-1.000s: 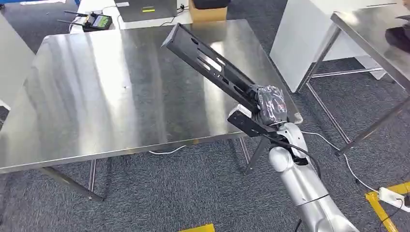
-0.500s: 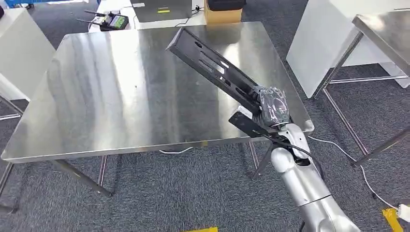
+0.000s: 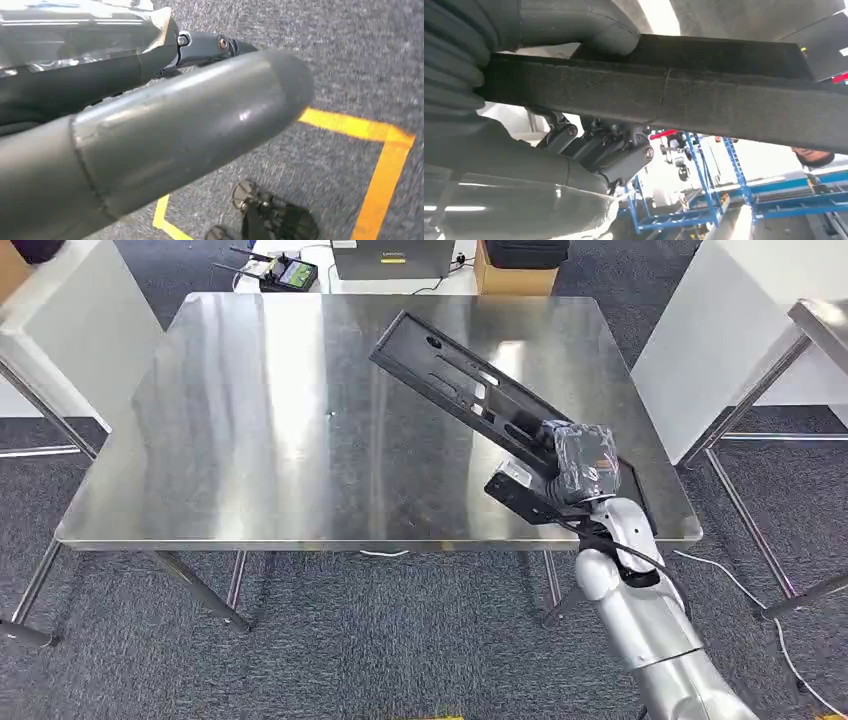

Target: Take the parts from the cabinet and place them on the table.

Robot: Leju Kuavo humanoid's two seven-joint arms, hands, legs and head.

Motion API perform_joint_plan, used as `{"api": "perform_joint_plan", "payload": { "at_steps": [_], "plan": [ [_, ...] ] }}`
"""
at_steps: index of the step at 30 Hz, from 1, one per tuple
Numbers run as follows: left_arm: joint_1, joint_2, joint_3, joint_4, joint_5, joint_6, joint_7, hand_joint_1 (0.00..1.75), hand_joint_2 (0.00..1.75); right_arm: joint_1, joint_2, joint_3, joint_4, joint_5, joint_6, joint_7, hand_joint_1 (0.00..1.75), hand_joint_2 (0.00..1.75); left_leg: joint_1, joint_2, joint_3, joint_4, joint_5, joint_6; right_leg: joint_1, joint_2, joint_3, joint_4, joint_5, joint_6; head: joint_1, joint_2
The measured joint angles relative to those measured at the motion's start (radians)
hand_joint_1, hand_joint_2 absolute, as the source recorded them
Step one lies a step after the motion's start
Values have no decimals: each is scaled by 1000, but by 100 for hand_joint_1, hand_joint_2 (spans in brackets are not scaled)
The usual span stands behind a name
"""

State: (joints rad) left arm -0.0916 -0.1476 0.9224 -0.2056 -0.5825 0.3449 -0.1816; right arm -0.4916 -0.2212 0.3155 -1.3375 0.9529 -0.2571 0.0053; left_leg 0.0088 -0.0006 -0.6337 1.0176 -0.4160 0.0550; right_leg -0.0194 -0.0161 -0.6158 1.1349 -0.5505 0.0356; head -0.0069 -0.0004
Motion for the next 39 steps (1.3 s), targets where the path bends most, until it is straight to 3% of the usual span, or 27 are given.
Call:
{"api": "perform_joint_plan", "payload": {
  "at_steps": [2,3,4,6,7,8,9,10,11,12,17,19,22,25,29,35,39],
  "plan": [
    [0,1,0,0,-2,0,0,0,0,7,-13,-10,8,26,-2,18,175,175,-1,-10,0,0,-2,3,1,7,-83,150,-47,-6,2,0],
    [0,1,1,0,-4,0,2,0,0,8,-16,-16,23,40,-3,27,175,175,-2,-16,0,1,-2,3,2,10,-104,179,-45,0,1,0],
    [0,1,1,0,-4,0,2,0,0,7,-22,-23,38,49,-4,36,175,175,-3,-22,0,1,-2,3,2,11,-100,157,-25,8,2,0],
    [0,0,1,0,-5,-1,2,0,0,3,-26,-42,70,58,-9,41,175,175,-3,-30,2,2,-3,2,0,11,-44,18,44,27,2,0],
    [0,0,2,0,-6,-1,2,0,0,-2,-29,-51,85,60,-13,41,175,175,-3,-34,1,3,-4,0,-2,11,-6,-69,77,32,3,0],
    [0,0,2,0,-5,-1,2,0,0,-8,-31,-59,99,60,-17,40,175,175,-12,-36,-2,7,-7,-4,2,13,14,-116,89,28,4,0],
    [0,0,2,0,-5,-1,2,0,0,-10,-32,-64,108,61,-18,40,175,175,-15,-38,-3,10,-10,-8,5,14,17,-119,96,14,2,0],
    [1,0,2,0,-5,-1,2,0,0,-10,-33,-69,116,63,-18,41,175,175,-15,-38,-3,10,-10,-9,1,14,18,-120,97,12,0,0],
    [1,1,3,0,-5,0,2,0,0,-12,-32,-70,124,67,-17,41,175,175,-15,-37,-2,10,-12,6,-3,14,19,-121,99,10,3,0],
    [1,1,3,0,-6,0,2,0,0,-15,-32,-71,133,76,-16,48,175,175,-12,-37,-2,11,-11,7,-1,15,19,-121,99,10,1,0],
    [0,1,5,0,-16,-3,-5,0,0,-54,-34,-109,281,139,-36,74,175,175,-7,-35,4,6,-10,5,7,16,21,-120,98,8,1,0],
    [0,5,8,0,-16,-9,-9,0,0,-65,-41,-119,371,263,-118,127,175,175,-6,-35,4,4,-9,0,8,16,22,-120,97,-1,2,0],
    [-1,10,10,0,-18,-10,-3,0,0,-111,-44,-119,539,440,-192,195,175,175,-5,-33,5,4,-9,-9,10,17,21,-120,98,-5,2,0],
    [-7,15,19,0,-14,-5,2,0,0,-153,-20,-117,662,580,-193,254,175,175,-5,-32,4,3,-8,-14,10,18,21,-119,98,-5,2,0],
    [-12,21,35,0,-7,-1,3,0,0,-213,21,-87,755,614,-186,296,175,175,-6,-29,5,3,-8,-16,10,20,21,-119,99,-5,2,0],
    [-12,25,56,0,-3,-9,-17,0,0,-288,64,39,824,616,-148,355,175,175,-8,-31,5,3,-8,-17,9,19,20,-119,99,-5,2,0],
    [-13,26,59,0,-3,-10,-20,0,0,-319,78,107,842,616,-138,362,175,175,-9,-30,6,4,-8,-17,8,19,21,-119,99,-5,2,0]
  ]
}}
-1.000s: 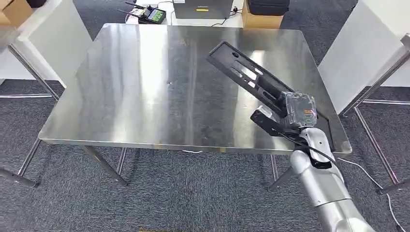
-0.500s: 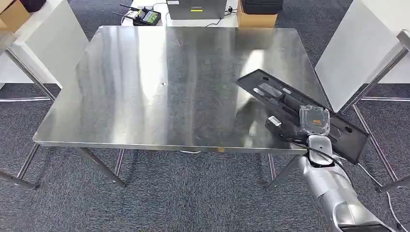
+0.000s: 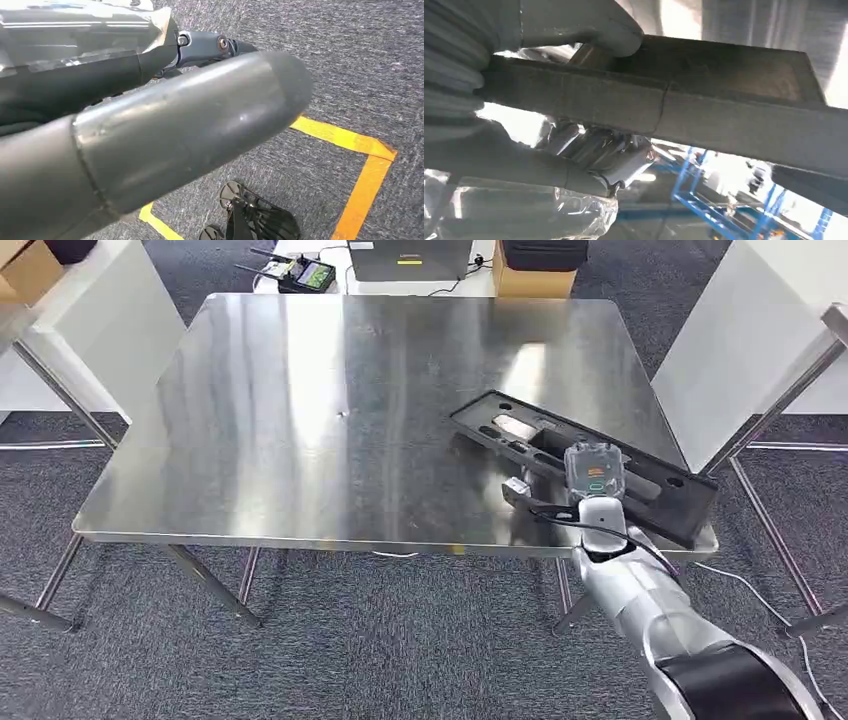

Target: Take the parts from the cabinet and place them on the table.

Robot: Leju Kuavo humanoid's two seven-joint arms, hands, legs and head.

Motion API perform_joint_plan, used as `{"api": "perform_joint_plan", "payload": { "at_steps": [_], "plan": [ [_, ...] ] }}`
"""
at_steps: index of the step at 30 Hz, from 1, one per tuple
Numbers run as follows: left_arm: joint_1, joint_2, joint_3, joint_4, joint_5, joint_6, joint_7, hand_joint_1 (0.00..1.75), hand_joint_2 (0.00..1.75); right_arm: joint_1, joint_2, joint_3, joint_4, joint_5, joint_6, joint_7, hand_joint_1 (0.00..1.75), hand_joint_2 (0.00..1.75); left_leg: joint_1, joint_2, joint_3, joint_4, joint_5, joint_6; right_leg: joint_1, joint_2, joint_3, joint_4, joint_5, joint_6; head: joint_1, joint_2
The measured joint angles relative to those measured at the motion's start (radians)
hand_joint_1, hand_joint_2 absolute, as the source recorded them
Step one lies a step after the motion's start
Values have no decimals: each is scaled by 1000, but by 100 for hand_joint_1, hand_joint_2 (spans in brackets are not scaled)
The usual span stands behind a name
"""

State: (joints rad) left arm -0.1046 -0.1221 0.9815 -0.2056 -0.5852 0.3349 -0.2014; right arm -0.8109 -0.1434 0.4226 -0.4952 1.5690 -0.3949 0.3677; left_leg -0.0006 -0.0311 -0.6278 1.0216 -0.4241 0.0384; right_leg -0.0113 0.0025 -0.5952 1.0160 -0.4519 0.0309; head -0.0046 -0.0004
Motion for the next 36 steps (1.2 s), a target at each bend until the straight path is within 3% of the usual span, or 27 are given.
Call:
{"api": "perform_joint_plan", "payload": {
  "at_steps": [7,12,16,20,26,36],
  "plan": [
    [0,2,1,0,4,-11,-15,0,0,-15,11,51,15,0,5,14,175,175,-3,-1,-1,0,0,0,-1,-1,1,0,0,0,0,0],
    [-1,2,9,0,6,-41,-66,0,0,-80,47,211,30,0,53,24,175,175,-5,5,1,0,0,0,-1,4,0,0,0,0,0,0],
    [-3,2,21,0,20,-83,-127,0,0,-126,93,340,36,0,52,-14,175,175,-4,5,2,0,0,0,-1,4,0,0,0,0,0,0],
    [-5,2,26,0,31,-153,-148,0,0,-151,137,401,42,0,9,-112,175,175,-3,4,2,0,0,0,-1,4,0,0,0,0,0,0],
    [-16,2,50,0,39,-208,-158,0,0,-139,184,412,45,0,-92,-220,175,175,-3,4,1,0,0,0,-1,4,0,0,0,0,0,0],
    [-12,3,52,0,-2,-174,-146,0,0,-95,224,308,45,0,-105,-246,175,175,-5,4,1,0,0,0,-1,3,0,0,0,0,0,0]
  ]
}}
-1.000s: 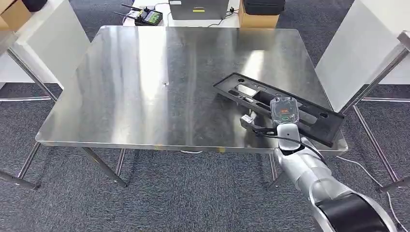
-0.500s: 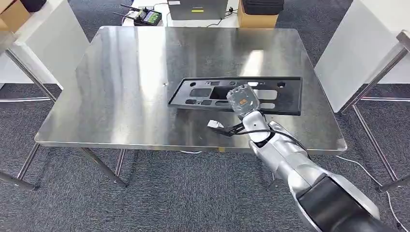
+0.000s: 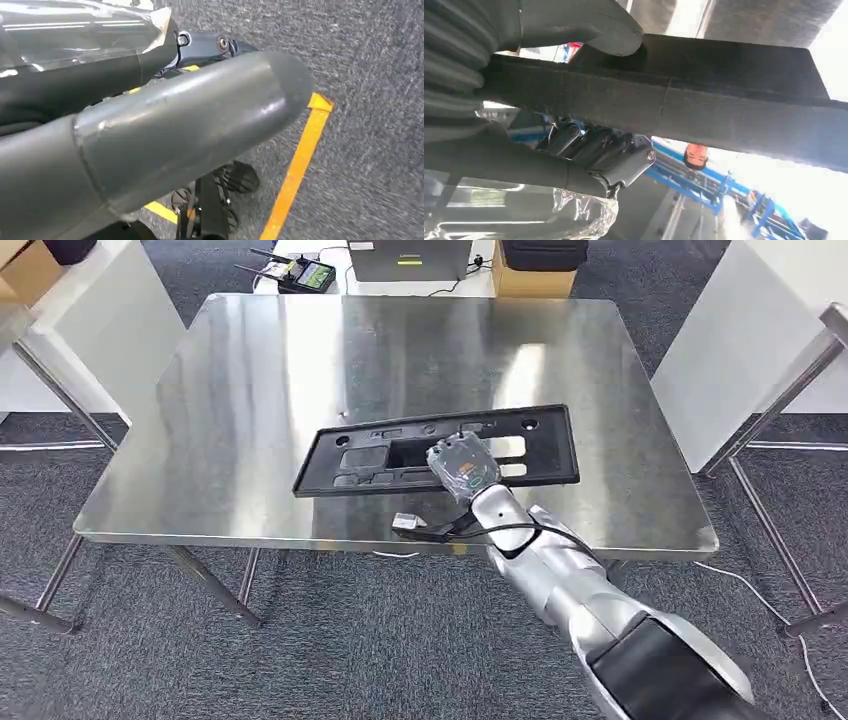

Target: Take the parts from the cabinet and place them on the table.

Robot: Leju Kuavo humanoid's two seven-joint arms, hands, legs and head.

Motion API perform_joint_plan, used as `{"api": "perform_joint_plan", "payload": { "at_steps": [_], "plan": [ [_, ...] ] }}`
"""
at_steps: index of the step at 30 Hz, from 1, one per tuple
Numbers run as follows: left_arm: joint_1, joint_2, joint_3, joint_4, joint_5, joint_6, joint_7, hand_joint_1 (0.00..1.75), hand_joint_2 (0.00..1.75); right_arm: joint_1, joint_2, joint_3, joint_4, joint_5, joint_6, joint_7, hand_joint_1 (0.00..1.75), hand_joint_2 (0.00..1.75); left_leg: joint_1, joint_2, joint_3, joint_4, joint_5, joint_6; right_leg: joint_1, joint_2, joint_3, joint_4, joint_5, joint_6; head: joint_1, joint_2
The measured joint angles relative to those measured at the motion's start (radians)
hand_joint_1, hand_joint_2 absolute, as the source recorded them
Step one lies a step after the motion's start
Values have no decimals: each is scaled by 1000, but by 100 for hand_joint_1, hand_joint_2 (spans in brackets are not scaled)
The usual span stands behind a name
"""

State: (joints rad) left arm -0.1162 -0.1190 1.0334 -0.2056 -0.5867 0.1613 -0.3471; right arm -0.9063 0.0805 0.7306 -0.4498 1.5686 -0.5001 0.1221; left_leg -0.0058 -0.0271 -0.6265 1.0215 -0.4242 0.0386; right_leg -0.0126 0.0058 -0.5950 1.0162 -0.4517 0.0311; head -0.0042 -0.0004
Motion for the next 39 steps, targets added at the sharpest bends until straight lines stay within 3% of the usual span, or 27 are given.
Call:
{"api": "perform_joint_plan", "payload": {
  "at_steps": [9,14,15,23,34,35,39],
  "plan": [
    [3,2,3,0,-2,10,1,0,0,24,0,-71,0,0,-11,36,175,175,-1,0,0,0,0,0,0,0,0,0,0,0,0,0],
    [6,2,18,0,-6,-8,-4,0,0,54,-24,-159,0,-1,-85,47,175,175,-1,0,0,0,0,0,0,0,0,0,0,0,0,0],
    [7,2,19,0,-10,-8,-6,0,175,60,-32,-179,0,-1,-93,47,0,0,-1,0,0,0,0,0,0,0,0,0,0,0,0,0],
    [8,2,27,-1,-11,2,0,0,175,82,-63,-248,0,0,-127,43,0,0,-2,0,0,0,0,0,0,0,0,0,0,0,0,0],
    [8,2,34,-1,-12,7,12,0,175,83,-66,-259,0,0,-128,40,0,0,-1,0,0,0,0,0,0,0,0,0,0,0,0,0],
    [8,2,35,-1,-13,7,24,0,0,83,-66,-259,0,0,-129,37,0,0,-1,0,0,0,0,0,0,0,0,0,0,0,0,0],
    [8,2,42,-1,-14,24,68,0,0,83,-56,-259,0,0,-130,24,0,0,-1,1,0,0,0,0,0,0,0,0,0,0,0,0]
  ]
}}
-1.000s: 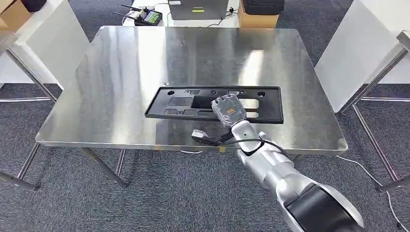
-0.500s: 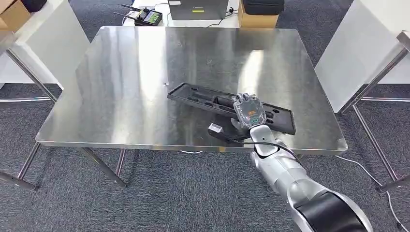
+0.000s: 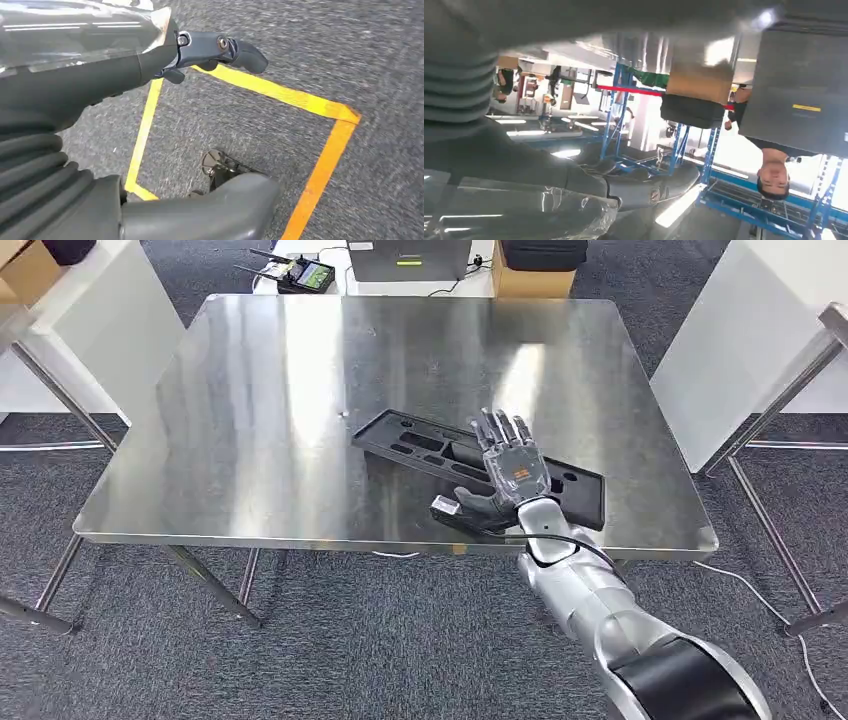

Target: Take the parts from the cabinet and place them on the table.

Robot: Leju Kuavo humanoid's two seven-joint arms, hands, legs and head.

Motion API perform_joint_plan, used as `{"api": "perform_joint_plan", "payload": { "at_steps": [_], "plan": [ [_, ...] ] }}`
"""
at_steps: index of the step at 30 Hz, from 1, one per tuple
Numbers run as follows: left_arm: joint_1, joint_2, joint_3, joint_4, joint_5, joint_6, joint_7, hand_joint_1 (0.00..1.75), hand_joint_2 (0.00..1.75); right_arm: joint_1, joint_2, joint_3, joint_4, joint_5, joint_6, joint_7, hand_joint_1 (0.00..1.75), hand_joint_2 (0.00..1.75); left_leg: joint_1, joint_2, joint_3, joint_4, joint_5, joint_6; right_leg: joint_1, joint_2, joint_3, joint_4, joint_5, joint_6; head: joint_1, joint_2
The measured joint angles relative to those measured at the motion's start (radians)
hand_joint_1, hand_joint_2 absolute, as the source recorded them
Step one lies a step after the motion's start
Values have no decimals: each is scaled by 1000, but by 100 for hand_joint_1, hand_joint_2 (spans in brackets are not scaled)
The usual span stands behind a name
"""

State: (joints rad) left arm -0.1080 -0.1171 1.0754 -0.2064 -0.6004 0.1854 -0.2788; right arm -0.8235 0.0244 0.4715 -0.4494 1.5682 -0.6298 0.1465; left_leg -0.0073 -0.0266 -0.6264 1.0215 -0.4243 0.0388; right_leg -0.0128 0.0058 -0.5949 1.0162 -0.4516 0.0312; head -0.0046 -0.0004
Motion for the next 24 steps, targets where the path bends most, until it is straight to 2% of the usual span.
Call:
{"api": "perform_joint_plan", "payload": {
  "at_steps": [6,10,14,19,22,24],
  "plan": [
    [0,0,5,0,2,7,10,0,0,-7,16,0,6,-4,6,-17,0,0,0,0,0,0,0,0,0,0,0,0,0,0,0,0],
    [0,0,6,0,3,7,15,0,0,-20,35,-44,18,-68,68,-113,0,0,0,0,0,0,0,0,0,0,0,0,0,0,0,0],
    [1,0,16,0,4,7,16,0,0,-24,69,-113,13,-126,61,-198,0,0,0,0,0,0,0,0,0,0,0,0,0,0,0,0],
    [1,0,29,0,5,10,17,0,0,-25,100,-177,-4,-150,55,-225,0,0,0,0,0,0,0,0,0,0,0,0,0,0,0,0],
    [3,-1,31,0,5,23,21,0,0,-10,121,-220,-50,-272,57,-344,0,0,0,1,0,0,0,0,0,0,0,0,0,0,0,0],
    [2,-1,32,0,5,37,22,0,0,7,146,-256,-108,-386,104,-424,0,0,0,1,0,0,0,0,0,0,0,0,0,0,0,0]
  ]
}}
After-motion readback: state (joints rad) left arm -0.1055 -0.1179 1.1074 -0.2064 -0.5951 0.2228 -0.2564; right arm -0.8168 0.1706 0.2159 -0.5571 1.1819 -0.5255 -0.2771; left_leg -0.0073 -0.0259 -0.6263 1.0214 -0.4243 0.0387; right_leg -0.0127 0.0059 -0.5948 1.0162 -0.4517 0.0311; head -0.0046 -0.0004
